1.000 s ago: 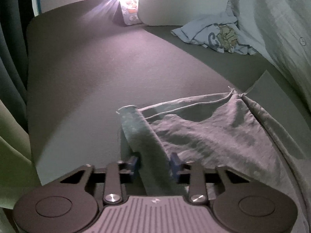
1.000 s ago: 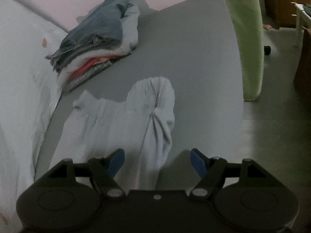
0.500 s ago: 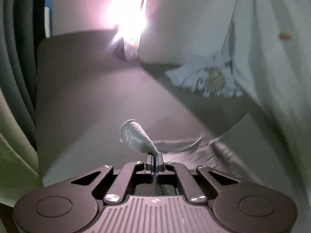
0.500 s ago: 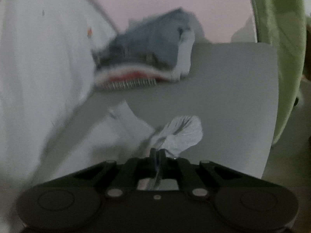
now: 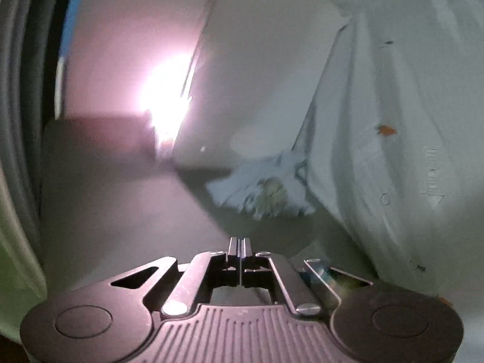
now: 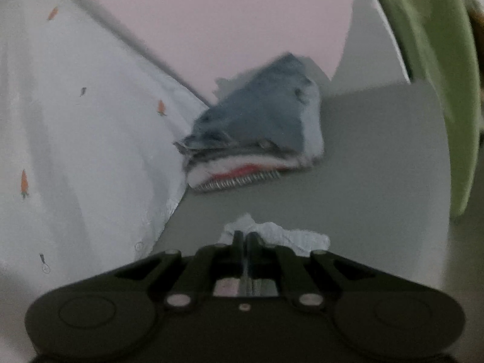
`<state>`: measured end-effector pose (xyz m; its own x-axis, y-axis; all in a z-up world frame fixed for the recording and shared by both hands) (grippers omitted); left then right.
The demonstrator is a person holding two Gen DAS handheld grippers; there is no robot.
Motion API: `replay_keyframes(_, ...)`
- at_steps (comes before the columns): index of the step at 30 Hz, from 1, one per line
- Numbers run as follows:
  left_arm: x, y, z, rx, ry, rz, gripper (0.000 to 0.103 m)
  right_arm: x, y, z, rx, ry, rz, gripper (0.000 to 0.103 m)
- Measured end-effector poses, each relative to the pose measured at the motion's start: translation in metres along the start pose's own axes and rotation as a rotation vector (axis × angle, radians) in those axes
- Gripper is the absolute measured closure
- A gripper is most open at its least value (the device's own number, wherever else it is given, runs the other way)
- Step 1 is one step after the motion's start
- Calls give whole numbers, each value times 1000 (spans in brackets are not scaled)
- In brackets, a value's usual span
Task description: Fold clothes
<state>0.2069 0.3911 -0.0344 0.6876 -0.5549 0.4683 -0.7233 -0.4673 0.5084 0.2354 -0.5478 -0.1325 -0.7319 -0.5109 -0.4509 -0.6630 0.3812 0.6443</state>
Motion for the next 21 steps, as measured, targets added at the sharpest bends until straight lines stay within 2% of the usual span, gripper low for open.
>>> replay_keyframes(2, -1, -20, 6, -14, -46, -54, 103, 1, -15, 5, -22, 12, 43, 101)
replay_keyframes(5, -13, -53, 33, -120, -38, -89, 103, 2, -27, 13, -49, -2, 61, 101)
replay_keyframes(9, -26, -81, 73, -246, -195, -158, 98, 2, -38, 20, -53, 7, 103, 101)
replay_keyframes(10, -32, -87, 82, -287, -211, -155, 97, 1, -41, 21, -54, 9, 112, 101)
replay_keyframes(13, -56, -100, 96, -355, -141, -134, 79, 0, -48, 25, -62, 11, 132, 101)
replay_keyframes(15, -69, -104, 102, -398, -69, -113, 62, -1, -52, 29, -77, 18, 148, 100)
replay_keyframes(16, -70, -109, 108, -427, -56, -84, 57, -3, -54, 31, -81, 33, 153, 100)
replay_keyframes(17, -72, -112, 115, -445, -76, -77, 45, -5, -56, 34, -79, 58, 163, 100)
replay_keyframes(18, -73, -114, 122, -463, -97, -70, 38, -7, -57, 36, -75, 84, 174, 100)
replay_keyframes(21, -83, -117, 144, -511, -120, -82, 37, -5, -53, 39, -63, 106, 189, 100)
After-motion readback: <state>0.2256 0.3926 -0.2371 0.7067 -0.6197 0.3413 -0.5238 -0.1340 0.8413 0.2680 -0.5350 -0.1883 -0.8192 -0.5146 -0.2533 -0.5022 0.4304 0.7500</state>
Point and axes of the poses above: each gripper's, at about its wrist camera, not at the fingertips, and y roughly against the way its jaws point, x to its right, z to its underside, the point moved 8 cm from there along -y, roughly the way its jaws point, and after that the axes turned 12 degrees about z, right-handed, at the moved point
